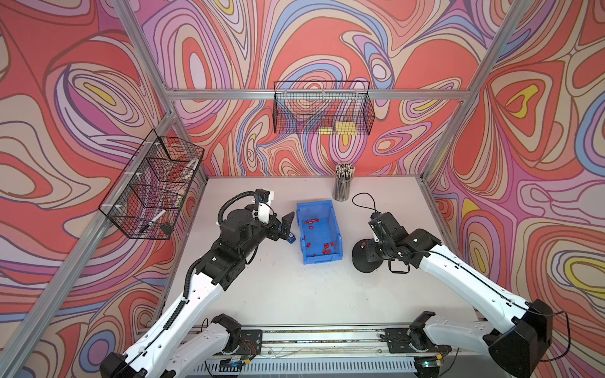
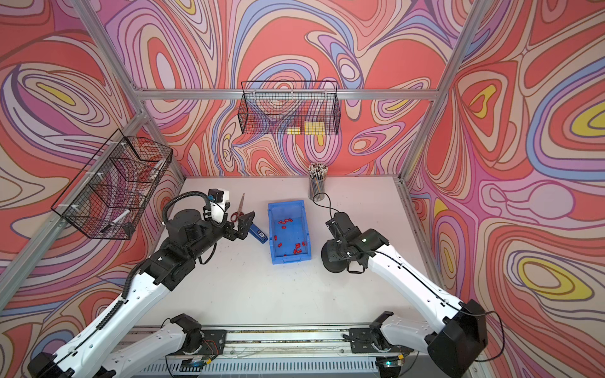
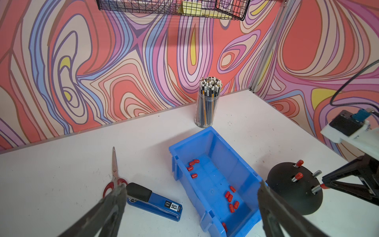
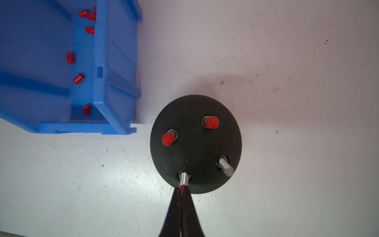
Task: Cover the protruding screws with screw protection sleeves
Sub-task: Attach the screw protection sleeve to the screw.
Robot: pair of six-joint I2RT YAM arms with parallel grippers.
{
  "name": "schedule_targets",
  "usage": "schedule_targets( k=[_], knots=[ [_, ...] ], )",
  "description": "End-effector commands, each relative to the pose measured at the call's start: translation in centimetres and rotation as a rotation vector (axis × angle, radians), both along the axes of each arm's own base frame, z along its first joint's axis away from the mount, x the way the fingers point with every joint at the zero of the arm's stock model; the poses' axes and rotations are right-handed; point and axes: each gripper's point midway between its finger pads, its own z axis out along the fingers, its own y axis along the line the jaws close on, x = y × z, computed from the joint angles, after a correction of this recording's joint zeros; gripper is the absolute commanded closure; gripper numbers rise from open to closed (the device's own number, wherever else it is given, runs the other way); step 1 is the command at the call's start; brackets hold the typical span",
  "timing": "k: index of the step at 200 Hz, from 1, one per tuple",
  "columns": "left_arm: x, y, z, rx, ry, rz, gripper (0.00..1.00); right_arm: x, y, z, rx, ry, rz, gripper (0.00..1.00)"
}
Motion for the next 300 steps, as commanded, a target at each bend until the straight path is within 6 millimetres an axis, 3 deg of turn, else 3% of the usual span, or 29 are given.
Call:
schedule_targets(
  k=[1, 300],
  knots=[
    [-0.1, -0.3, 0.9, -0.007, -0.011, -0.013, 0.01, -0.5, -0.4, -0.4, -0.002, 0.014, -0.001, 1.00],
    [-0.2, -0.5, 0.8, -0.019, -0.001, -0.023, 0.01, -0.5, -1.0, -2.8, 0.017, 0.074, -0.042, 1.00]
  ],
)
